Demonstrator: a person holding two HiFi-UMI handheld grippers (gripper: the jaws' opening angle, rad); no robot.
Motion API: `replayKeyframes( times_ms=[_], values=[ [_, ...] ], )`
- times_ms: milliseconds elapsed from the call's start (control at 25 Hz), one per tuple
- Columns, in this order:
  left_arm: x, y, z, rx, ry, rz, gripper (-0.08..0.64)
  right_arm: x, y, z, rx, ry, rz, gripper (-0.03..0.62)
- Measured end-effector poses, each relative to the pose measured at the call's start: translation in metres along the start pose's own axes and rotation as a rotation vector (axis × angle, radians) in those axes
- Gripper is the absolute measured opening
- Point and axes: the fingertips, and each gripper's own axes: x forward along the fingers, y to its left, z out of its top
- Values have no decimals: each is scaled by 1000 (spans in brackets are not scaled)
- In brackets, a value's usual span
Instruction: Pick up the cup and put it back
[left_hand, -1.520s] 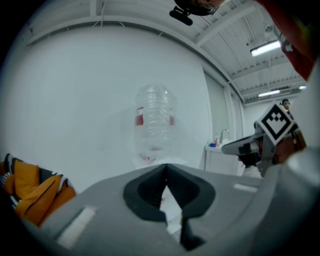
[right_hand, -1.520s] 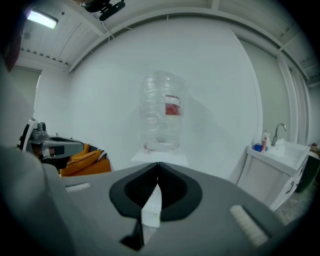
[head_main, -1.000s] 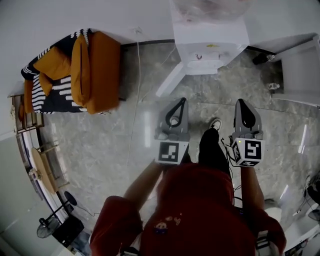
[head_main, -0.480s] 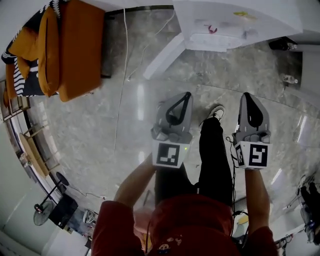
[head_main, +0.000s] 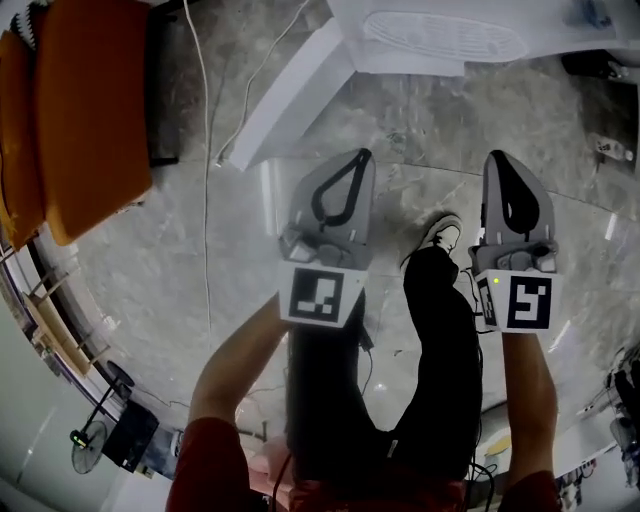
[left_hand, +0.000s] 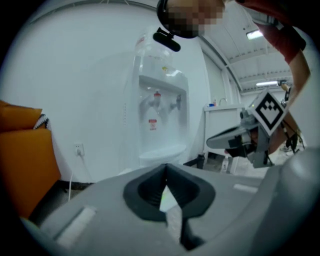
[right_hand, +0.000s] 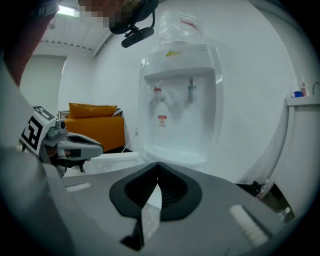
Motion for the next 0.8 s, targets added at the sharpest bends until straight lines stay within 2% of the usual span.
replayKeyframes(
  times_ms=[80, 200, 320, 400, 520, 600, 680, 800],
  values=[
    [19, 3, -36, -26, -12, -1, 0, 23, -4, -30, -10, -16, -13, 2],
    [52, 10, -85, 8, -36, -5, 0, 60, -9, -75, -44, -32, 0, 2],
    [88, 17, -128, -14, -68, 0, 0, 96, -16, -120, -46, -48, 23, 2],
    [111, 19, -155, 2, -85, -14, 0, 120, -19, -147, -53, -61, 40, 2],
    [140, 21, -187, 73, -109, -28, 0, 151, -22, -184, -69, -77, 72, 2],
    [157, 27, -208, 49, -126, -20, 0, 170, -25, -207, -72, -79, 87, 2],
    [173, 32, -226, 7, -140, -28, 0, 186, -28, -229, -34, -78, 91, 2],
    [188, 39, -248, 37, -149, -36, 0, 202, -35, -254, -5, -91, 87, 2]
  ],
)
